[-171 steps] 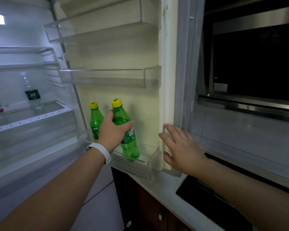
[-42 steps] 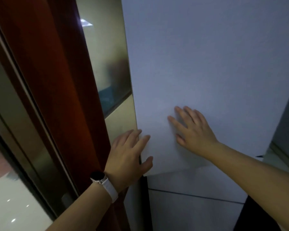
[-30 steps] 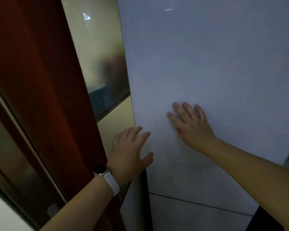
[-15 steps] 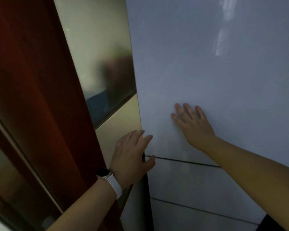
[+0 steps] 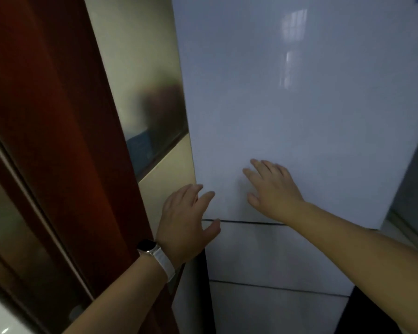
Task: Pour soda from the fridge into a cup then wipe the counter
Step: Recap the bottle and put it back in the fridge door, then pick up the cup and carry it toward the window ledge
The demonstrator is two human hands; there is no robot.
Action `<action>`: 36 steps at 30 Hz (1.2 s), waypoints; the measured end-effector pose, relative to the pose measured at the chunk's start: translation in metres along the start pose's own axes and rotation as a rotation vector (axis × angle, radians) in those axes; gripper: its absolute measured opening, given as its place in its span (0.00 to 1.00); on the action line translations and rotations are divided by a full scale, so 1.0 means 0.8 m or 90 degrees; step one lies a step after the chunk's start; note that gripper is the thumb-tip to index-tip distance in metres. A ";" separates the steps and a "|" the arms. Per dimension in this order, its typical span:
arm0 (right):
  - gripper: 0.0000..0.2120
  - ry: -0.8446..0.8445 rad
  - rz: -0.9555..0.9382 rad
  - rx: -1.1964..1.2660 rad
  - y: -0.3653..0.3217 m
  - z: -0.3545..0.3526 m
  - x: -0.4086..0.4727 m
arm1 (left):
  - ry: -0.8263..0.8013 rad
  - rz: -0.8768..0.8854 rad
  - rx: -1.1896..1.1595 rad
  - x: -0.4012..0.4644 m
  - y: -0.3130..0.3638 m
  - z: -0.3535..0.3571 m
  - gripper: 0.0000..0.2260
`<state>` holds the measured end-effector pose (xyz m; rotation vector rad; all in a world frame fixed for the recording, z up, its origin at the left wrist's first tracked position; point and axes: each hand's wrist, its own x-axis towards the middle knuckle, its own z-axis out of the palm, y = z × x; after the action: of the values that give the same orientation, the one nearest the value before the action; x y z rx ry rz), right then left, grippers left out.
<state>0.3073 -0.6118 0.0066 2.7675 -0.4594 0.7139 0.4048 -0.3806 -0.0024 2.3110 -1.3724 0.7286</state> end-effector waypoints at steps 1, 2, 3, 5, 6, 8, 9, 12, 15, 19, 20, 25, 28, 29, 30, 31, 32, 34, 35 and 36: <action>0.30 0.007 0.011 0.028 -0.008 -0.012 -0.009 | 0.005 0.003 -0.007 -0.002 0.001 -0.003 0.28; 0.31 0.015 0.017 0.055 -0.016 -0.025 -0.018 | 0.009 0.008 -0.015 -0.004 0.003 -0.007 0.28; 0.31 0.024 0.018 0.077 -0.023 -0.038 -0.027 | 0.015 0.012 -0.025 -0.006 0.005 -0.010 0.28; 0.31 0.020 0.018 0.100 -0.034 -0.061 -0.044 | 0.019 0.019 -0.038 -0.011 0.008 -0.016 0.28; 0.31 0.014 0.016 0.104 -0.039 -0.071 -0.054 | 0.019 0.024 -0.040 -0.013 0.009 -0.019 0.28; 0.31 0.015 0.024 0.109 -0.048 -0.088 -0.074 | 0.029 0.032 -0.044 -0.019 0.012 -0.022 0.28; 0.31 0.009 0.033 0.112 -0.051 -0.094 -0.085 | 0.032 0.035 -0.050 -0.022 0.015 -0.024 0.28; 0.31 -0.011 0.078 0.109 -0.059 -0.109 -0.127 | 0.046 0.065 -0.102 -0.035 0.027 -0.021 0.28; 0.30 -0.015 0.120 0.093 -0.066 -0.118 -0.174 | 0.059 0.105 -0.153 -0.049 0.043 -0.012 0.28; 0.30 -0.042 0.165 0.059 -0.070 -0.142 -0.231 | 0.041 0.167 -0.210 -0.064 0.086 -0.008 0.27; 0.30 -0.044 0.186 0.045 -0.071 -0.153 -0.247 | 0.035 0.186 -0.227 -0.069 0.101 -0.012 0.27; 0.30 -0.060 0.257 0.022 -0.063 -0.189 -0.295 | 0.028 0.224 -0.267 -0.074 0.152 -0.024 0.27; 0.31 -0.044 0.297 -0.002 -0.050 -0.222 -0.342 | 0.017 0.264 -0.287 -0.083 0.199 -0.041 0.27; 0.31 -0.043 0.309 -0.007 -0.045 -0.233 -0.357 | 0.016 0.277 -0.294 -0.086 0.215 -0.047 0.27; 0.31 -0.043 0.317 -0.014 -0.041 -0.243 -0.369 | 0.017 0.285 -0.299 -0.089 0.227 -0.052 0.27; 0.31 -0.042 0.326 -0.020 -0.036 -0.254 -0.382 | 0.023 0.297 -0.304 -0.091 0.242 -0.058 0.27; 0.31 -0.037 0.337 -0.026 -0.030 -0.266 -0.396 | 0.030 0.310 -0.310 -0.094 0.259 -0.065 0.27; 0.30 -0.029 0.357 -0.038 -0.022 -0.289 -0.426 | 0.035 0.333 -0.327 -0.102 0.293 -0.078 0.27; 0.30 -0.031 0.370 -0.042 -0.018 -0.301 -0.443 | 0.034 0.342 -0.338 -0.106 0.313 -0.084 0.27; 0.30 -0.034 0.383 -0.044 -0.013 -0.313 -0.460 | 0.030 0.351 -0.347 -0.111 0.333 -0.090 0.27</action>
<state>-0.1012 -0.4369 0.0324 2.5855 -1.3300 0.7190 0.1159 -0.4035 0.0136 1.5018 -1.9236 0.4613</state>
